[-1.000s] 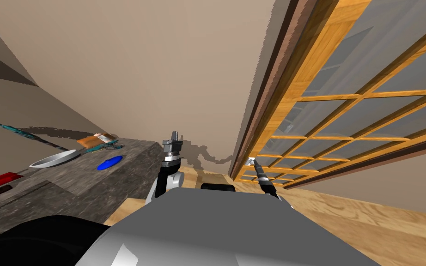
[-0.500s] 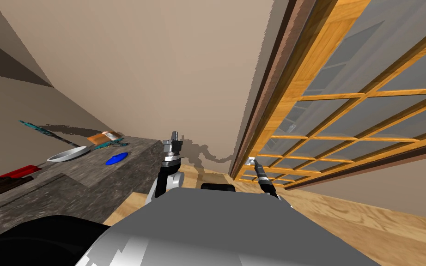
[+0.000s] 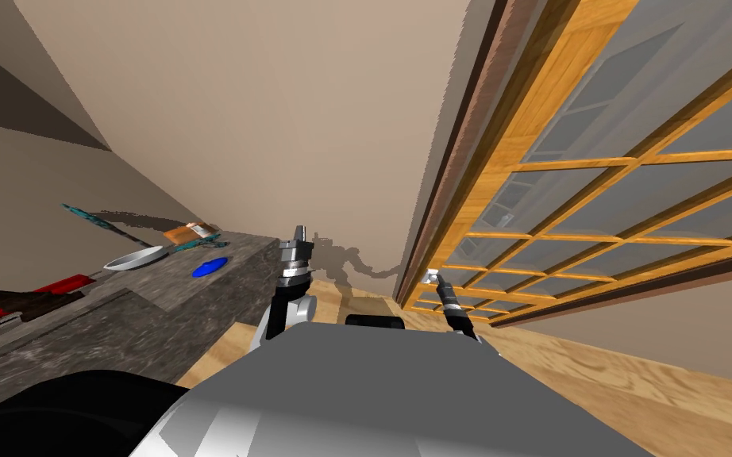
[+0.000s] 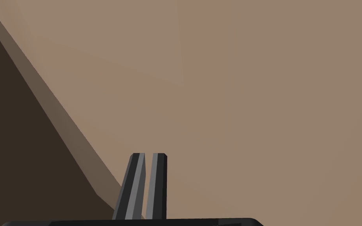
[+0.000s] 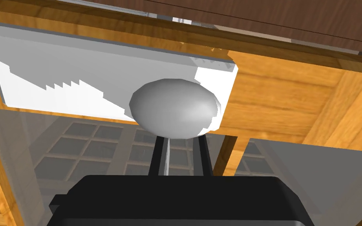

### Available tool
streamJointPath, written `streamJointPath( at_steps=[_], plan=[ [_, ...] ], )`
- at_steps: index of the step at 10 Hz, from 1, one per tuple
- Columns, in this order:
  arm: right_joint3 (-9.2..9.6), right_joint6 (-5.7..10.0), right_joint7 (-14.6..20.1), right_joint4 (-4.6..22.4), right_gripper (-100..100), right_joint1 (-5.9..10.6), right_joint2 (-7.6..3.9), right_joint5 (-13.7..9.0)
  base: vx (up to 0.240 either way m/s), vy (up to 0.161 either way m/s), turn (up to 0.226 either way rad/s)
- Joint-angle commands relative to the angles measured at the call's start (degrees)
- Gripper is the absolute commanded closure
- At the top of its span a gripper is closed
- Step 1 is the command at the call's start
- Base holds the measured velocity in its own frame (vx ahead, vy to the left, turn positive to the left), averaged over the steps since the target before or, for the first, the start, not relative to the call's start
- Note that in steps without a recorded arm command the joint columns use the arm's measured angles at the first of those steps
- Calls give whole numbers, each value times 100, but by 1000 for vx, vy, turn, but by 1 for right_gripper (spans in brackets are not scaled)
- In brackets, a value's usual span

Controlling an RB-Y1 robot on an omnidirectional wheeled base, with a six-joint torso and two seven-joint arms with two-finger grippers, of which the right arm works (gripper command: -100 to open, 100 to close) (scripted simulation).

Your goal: Pull the door open

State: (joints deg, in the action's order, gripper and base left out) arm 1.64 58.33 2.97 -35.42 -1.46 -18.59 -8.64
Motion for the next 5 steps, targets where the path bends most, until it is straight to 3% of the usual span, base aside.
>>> streamJointPath(
  at_steps=[1, 5],
  plan=[
    [103, 39, 286, 11, 100, 51, 62, -60, -38, -12, 66],
    [164, -5, 779, -5, 100, 67, 64, -227, -40, -20, 62]
  ],
)
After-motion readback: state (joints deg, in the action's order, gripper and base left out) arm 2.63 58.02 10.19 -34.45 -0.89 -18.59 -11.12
